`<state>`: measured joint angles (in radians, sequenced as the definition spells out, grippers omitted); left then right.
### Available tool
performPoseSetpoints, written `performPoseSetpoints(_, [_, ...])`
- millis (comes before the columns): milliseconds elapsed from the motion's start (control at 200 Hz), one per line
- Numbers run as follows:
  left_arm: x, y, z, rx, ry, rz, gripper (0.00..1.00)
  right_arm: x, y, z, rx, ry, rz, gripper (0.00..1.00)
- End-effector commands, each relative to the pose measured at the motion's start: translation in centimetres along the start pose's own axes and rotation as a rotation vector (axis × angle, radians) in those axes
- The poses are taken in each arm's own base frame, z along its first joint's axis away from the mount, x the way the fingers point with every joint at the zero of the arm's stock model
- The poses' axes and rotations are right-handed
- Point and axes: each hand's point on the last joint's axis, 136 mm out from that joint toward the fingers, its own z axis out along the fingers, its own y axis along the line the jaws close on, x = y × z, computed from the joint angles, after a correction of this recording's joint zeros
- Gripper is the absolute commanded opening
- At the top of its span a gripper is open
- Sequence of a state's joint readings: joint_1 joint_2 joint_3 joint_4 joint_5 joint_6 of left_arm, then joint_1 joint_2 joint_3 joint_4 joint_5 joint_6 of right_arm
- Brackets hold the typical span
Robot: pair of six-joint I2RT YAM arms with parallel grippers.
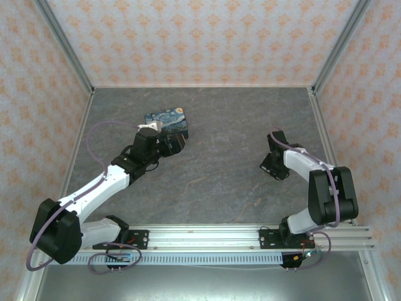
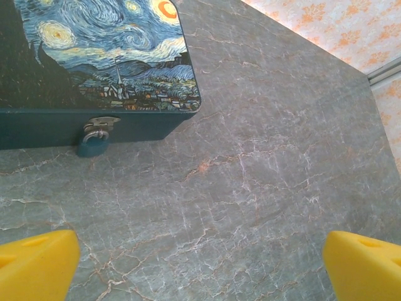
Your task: Unlock a padlock with a key
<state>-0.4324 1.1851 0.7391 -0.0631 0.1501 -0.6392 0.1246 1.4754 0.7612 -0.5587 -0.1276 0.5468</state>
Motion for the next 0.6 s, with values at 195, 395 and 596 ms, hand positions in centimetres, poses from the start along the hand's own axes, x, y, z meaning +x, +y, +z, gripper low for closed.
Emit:
performPoseSetpoints(195, [-1.0,-2.0,-0.3,0.05,0.006,-0.123,1.0,0.3,3.2,-2.8,-0.233,-0.033,-0.042,0.0])
performPoseSetpoints(395, [-0.6,-5.2,0.7,0.185,0.102,-0.391,0.99,-0.1,7.8,-7.6,-0.54,-0.095,-0.113,0.0])
performPoseSetpoints(596, [-1.8,-10.2,0.4,0.364,0.14,-0.472,0.93,-0.5,12.1,-14.9,-0.869,-0.199,-0.146,0.0])
